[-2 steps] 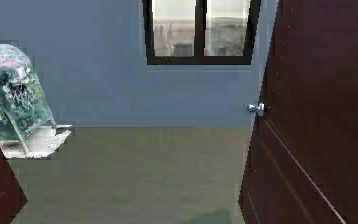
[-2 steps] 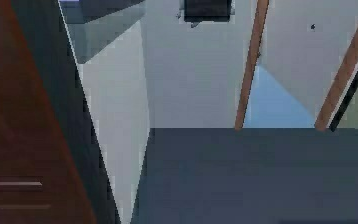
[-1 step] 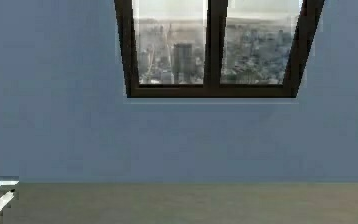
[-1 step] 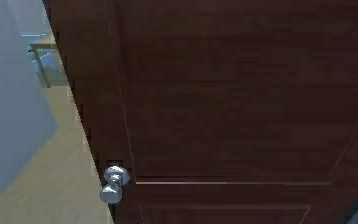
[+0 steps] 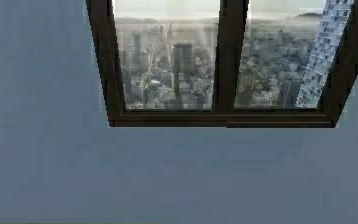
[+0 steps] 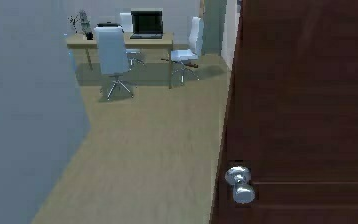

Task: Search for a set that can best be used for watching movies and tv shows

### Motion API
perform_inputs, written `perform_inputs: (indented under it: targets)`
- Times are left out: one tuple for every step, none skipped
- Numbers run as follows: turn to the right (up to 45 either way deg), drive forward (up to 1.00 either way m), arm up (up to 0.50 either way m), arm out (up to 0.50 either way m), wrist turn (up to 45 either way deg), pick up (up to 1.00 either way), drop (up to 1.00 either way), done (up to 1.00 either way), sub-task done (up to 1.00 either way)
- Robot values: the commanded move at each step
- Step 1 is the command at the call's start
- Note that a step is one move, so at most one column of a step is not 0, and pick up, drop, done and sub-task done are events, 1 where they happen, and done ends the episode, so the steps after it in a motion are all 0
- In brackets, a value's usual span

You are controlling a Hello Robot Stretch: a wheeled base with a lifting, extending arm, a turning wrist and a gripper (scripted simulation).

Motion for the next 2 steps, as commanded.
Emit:
perform_inputs:
  targets:
    - [36.0,0.0,0.0,0.0,0.0,0.0,0.0,0.0,0.0]
    - [0.0,0.5,0.0,0.0,0.0,0.0,0.0,0.0,0.0]
